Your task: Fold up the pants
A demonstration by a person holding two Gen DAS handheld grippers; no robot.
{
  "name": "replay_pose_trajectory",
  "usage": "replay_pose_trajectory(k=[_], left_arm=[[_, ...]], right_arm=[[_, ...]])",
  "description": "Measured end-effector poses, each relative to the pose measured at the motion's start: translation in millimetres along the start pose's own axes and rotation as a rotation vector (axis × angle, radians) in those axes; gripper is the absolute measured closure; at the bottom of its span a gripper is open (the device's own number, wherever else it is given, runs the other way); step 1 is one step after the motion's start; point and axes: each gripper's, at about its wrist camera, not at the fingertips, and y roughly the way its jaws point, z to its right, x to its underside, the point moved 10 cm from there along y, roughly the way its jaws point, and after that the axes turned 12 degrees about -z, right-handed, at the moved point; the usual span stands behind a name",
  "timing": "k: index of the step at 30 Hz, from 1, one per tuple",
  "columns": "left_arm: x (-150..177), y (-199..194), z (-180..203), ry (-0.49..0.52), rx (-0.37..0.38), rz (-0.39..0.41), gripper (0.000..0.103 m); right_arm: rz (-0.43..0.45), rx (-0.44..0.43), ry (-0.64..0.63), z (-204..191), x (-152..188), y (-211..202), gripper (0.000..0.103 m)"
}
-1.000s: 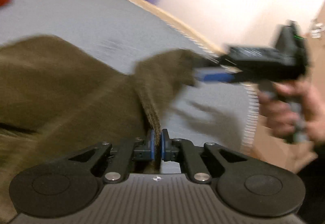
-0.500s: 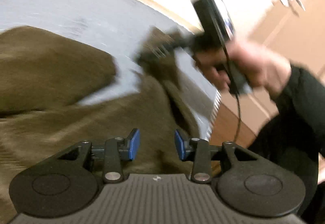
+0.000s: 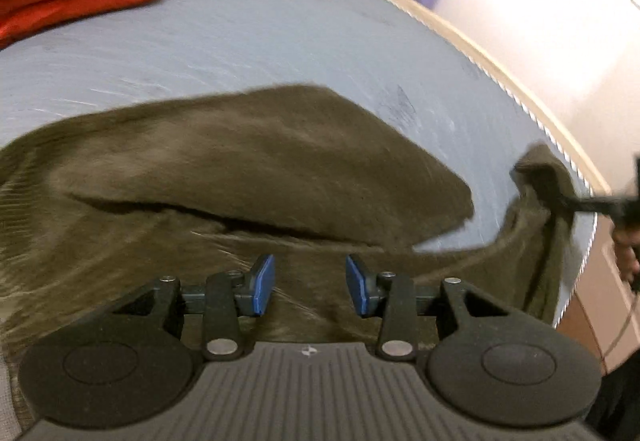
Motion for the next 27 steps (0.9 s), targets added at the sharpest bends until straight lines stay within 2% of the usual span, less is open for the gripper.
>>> replay_pose_trajectory(k=[2,4,5,6,7,9,11,14,16,18,21,23,25,27], left_arm=[[-2,-8,-10,-0.034,0.003,0.019,0.059],[-2,-13,-11,-0.052,0.008,0.024,0.059],[-2,-15,-11,-0.056,0.010,0.024,0.059],[-4,-19,-10,-0.059,0.013,0.023,0.059],[-2,-17,-8,-0.060,0.014,0.022,0.059],[-3,-16,-8,-0.059,0.015,0.019,0.058],[0,-18,-5,-0.056,0.014,0.017,0.055],[1,-18,0,-0.051,0.021,0.016,0.053],[3,-16,3,-0.048,0.016,0.016,0.050],[5,-15,1,-0.051,0.010,0.014,0.050],[8,-13,-6,-0.075,0.000,0.010,0.050],[11,-13,-13,-0.087,-0.007,0.010,0.050],[14,-13,-19,-0.095,-0.018,0.007,0.050],[18,-11,-27,-0.102,-0.033,0.000,0.050]], right_arm=[[0.025,-0.043,0.034,12,6,-21,0.087],[0.032,-0.043,0.022,24,13,-36,0.087],[0.009,-0.037,-0.004,30,21,-38,0.086],[-0.038,-0.014,-0.059,35,34,-36,0.079],[-0.071,0.017,-0.093,39,43,-31,0.062],[-0.085,0.134,-0.067,64,53,-25,0.037],[-0.037,0.192,0.011,86,48,-33,0.036],[0.121,0.241,0.218,124,28,-66,0.035],[0.234,0.179,0.326,133,15,-84,0.035],[0.275,0.053,0.370,122,2,-83,0.032],[0.220,-0.084,0.353,93,-9,-53,0.031],[0.158,-0.117,0.334,72,-17,-25,0.028],[0.083,-0.113,0.305,54,-22,2,0.024],[-0.008,-0.054,0.268,39,-24,33,0.023]])
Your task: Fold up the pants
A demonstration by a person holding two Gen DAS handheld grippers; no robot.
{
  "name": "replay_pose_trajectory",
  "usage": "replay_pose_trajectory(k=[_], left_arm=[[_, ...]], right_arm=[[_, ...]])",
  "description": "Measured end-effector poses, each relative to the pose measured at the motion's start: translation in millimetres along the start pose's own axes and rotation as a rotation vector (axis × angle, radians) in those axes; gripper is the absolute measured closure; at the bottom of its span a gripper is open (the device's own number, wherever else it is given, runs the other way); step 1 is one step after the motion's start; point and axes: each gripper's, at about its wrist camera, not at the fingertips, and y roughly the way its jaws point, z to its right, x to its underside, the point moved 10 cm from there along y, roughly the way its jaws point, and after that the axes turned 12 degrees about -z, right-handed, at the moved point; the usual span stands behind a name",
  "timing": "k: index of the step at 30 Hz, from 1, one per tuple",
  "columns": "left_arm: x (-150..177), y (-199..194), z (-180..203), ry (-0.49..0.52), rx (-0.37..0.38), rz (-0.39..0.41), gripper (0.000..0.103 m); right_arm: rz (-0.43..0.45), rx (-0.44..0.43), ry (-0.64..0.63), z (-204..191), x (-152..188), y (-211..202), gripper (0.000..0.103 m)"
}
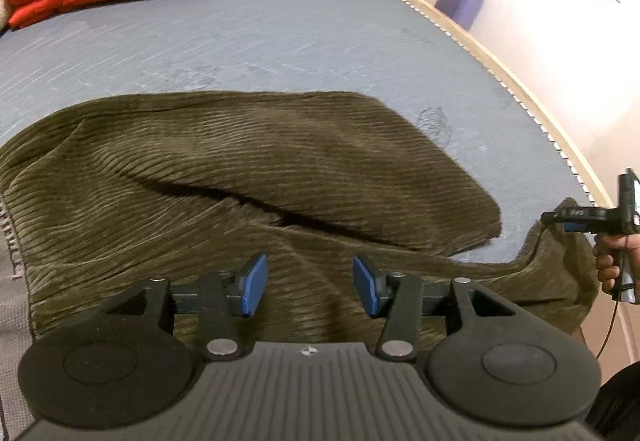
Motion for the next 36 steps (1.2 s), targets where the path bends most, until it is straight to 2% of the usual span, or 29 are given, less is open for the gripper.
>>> replay_pose_trajectory(k=[1,3,5,7,8,9,11,12,13,15,17,18,19,21,23,25,26,28,30,32,33,34,36], left_arm=[[1,1,-5,-0.002,-0.005,-0.004,0.050],[3,1,-17,-0.011,-0.023,-0.008,0.050],[3,0,-29,-0.025,-0.041,-0.007,0.050],[2,-1,-38,-0.040,-0.047,-0.004,0.050],[1,-1,-42,-0.047,-0.050,-0.002,0.050],[1,-2,-44,-0.051,-0.052,0.000,0.050],[-1,-2,-44,-0.049,-0.050,0.001,0.050],[-2,-2,-43,-0.042,-0.048,0.000,0.050],[-2,0,-41,-0.035,-0.046,-0.002,0.050],[-2,2,-37,-0.025,-0.044,-0.007,0.050],[-2,3,-34,-0.016,-0.043,-0.012,0.050],[-2,3,-32,-0.014,-0.044,-0.011,0.050],[-2,3,-31,-0.014,-0.045,-0.010,0.048],[-2,2,-30,-0.011,-0.048,-0.004,0.044],[-2,1,-30,-0.011,-0.054,-0.004,0.044],[-2,1,-31,-0.014,-0.055,-0.006,0.044],[-1,1,-32,-0.017,-0.056,-0.005,0.044],[-2,-1,-33,-0.024,-0.058,-0.002,0.044],[-3,-4,-35,-0.038,-0.055,0.007,0.044],[-6,-10,-38,-0.052,-0.052,0.022,0.044],[-7,-13,-39,-0.060,-0.052,0.032,0.043],[-8,-17,-42,-0.071,-0.053,0.047,0.044],[-14,-28,-48,-0.106,-0.046,0.092,0.044]], right_arm=[[-0.033,0.045,-0.026,-6,2,14,0.022],[-0.040,0.094,-0.061,-15,2,28,0.021],[-0.021,0.122,-0.050,-16,-2,25,0.048],[0.047,0.136,-0.001,-8,-13,10,0.096],[0.112,0.102,0.073,-2,-23,0,0.103],[0.208,0.097,0.132,8,-33,-20,0.103],[0.398,0.140,0.149,14,-51,-59,0.103],[0.441,0.149,0.148,16,-55,-71,0.103],[0.440,0.136,0.145,17,-56,-73,0.103],[0.342,0.023,0.130,7,-52,-54,0.100],[0.249,-0.052,0.099,-12,-43,-36,0.099],[0.223,-0.084,0.069,-23,-40,-29,0.087],[0.203,-0.130,0.034,-40,-37,-27,0.063],[0.151,-0.229,-0.030,-77,-26,-23,0.039],[0.037,-0.365,-0.072,-119,-6,-17,0.039],[-0.080,-0.489,-0.051,-152,11,-9,0.031],[-0.122,-0.527,-0.050,-168,19,-6,0.029],[-0.173,-0.531,-0.069,-192,28,3,0.024],[-0.207,-0.487,-0.078,-211,39,11,0.026],[-0.187,-0.421,-0.026,-212,28,16,0.045],[-0.163,-0.415,0.013,-215,23,13,0.068],[-0.129,-0.395,0.045,-211,19,9,0.081],[-0.011,-0.358,0.048,-217,4,-15,0.083]])
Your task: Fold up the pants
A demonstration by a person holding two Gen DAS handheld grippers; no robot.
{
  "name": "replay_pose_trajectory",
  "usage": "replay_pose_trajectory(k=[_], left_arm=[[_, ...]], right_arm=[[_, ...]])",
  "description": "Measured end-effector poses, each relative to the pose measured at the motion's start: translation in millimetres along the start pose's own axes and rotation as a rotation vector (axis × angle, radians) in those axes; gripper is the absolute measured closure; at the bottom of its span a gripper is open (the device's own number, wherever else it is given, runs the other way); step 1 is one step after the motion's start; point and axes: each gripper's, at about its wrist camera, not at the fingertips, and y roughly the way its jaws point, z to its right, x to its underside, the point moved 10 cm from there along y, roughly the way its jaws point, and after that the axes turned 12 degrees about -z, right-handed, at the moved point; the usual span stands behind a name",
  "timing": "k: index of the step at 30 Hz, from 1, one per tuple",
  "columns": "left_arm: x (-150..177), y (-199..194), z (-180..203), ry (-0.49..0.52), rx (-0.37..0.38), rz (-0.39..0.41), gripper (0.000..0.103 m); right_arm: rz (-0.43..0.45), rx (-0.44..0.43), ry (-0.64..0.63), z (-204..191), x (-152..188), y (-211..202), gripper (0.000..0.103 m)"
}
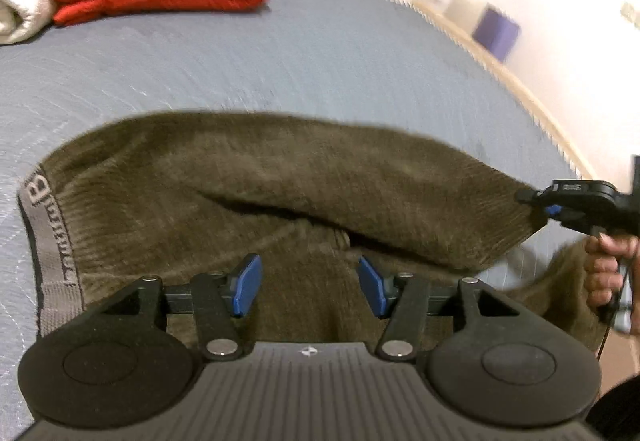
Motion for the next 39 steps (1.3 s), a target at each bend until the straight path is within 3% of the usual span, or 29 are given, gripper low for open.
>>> replay_pose_trajectory(k=[3,6,8,10,11,13,17,23,28,30,33,35,37,39], left_arm=[[-13,-17,-9,-0.073,0.053,0.076,0.044],[-25,-31,-16,-0.143,0.128,0.138,0.042],[-29,-33,-21,-0.181,0.159,0.153,0.040],[-30,-29,-22,-0.201,0.182,0.132,0.037],[-30,-25,-22,-0.204,0.191,0.112,0.035],[-28,-13,-19,-0.196,0.199,0.071,0.030],[-22,12,-12,-0.164,0.156,-0.021,0.029],[-19,38,-14,-0.181,0.128,-0.066,0.029],[-22,55,-21,-0.210,0.108,-0.081,0.030],[-23,53,-23,-0.211,0.109,-0.076,0.030],[-23,46,-21,-0.200,0.116,-0.066,0.032],[-23,39,-14,-0.178,0.129,-0.058,0.038],[-20,33,2,-0.118,0.158,-0.061,0.058],[-15,31,23,-0.023,0.192,-0.069,0.068]], right_arm=[[0.199,-0.049,-0.166,-66,-7,-42,0.085],[0.295,-0.260,-0.471,-164,27,-76,0.085],[0.203,-0.436,-0.709,-221,82,-74,0.084],[0.013,-0.541,-0.885,-251,139,-53,0.085],[-0.058,-0.530,-0.943,-256,160,-42,0.084],[-0.119,-0.429,-1.005,-255,186,-16,0.066],[-0.188,-0.370,-0.947,-245,188,7,0.060],[-0.112,-0.334,-0.804,-217,135,-4,0.049],[-0.137,-0.268,-0.454,-161,88,4,0.045],[-0.183,-0.326,-0.290,-146,81,19,0.045],[-0.206,-0.367,-0.177,-138,77,24,0.047],[-0.197,-0.354,-0.122,-136,72,24,0.048],[-0.178,-0.336,-0.067,-128,62,17,0.045],[-0.181,-0.306,-0.044,-120,57,16,0.045]])
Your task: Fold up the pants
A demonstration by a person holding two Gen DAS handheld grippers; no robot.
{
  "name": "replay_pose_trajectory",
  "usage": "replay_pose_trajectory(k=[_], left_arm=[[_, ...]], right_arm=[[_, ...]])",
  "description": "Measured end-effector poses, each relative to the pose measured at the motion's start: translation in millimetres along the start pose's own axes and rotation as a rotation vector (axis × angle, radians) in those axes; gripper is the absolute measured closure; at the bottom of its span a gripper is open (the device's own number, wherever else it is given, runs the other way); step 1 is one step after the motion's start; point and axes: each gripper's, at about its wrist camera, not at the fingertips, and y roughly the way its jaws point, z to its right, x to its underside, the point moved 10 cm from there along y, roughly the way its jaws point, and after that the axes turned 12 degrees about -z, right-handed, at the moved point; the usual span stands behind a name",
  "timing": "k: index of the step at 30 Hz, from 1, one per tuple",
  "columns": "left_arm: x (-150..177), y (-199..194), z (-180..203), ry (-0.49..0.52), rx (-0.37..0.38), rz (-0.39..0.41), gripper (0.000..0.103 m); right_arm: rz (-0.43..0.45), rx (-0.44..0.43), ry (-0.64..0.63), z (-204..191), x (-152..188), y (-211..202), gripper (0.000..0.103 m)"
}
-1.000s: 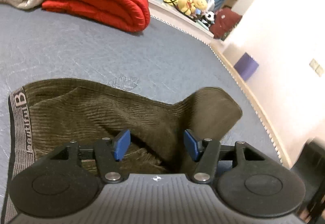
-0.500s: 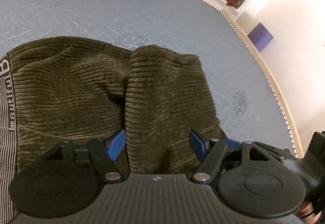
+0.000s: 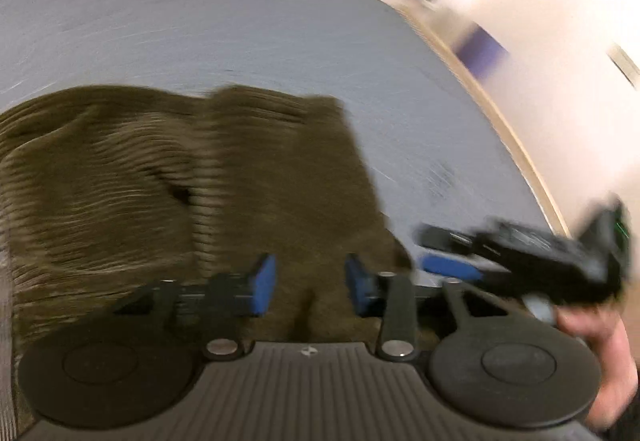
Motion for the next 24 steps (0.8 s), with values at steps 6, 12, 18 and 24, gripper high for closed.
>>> replay_pose_trajectory(k=[6,12,18,24], left_arm=[[19,34,51,0.186,0.049,-0.049,0.067],[25,62,54,0.246,-0.045,-0.064,0.078],[1,23,75,0.252,0.005,0.103,0.097],[-6,1,84,0.248,0.054,0.198,0.097]], right_arm=[[-0.104,0.038,0.061,30,10,33,0.055],[-0.082,0.031,0.021,26,9,29,0.077],[0.050,-0.044,-0.105,-9,-10,-14,0.086],[0.153,-0.140,-0.115,-13,-29,-51,0.102]])
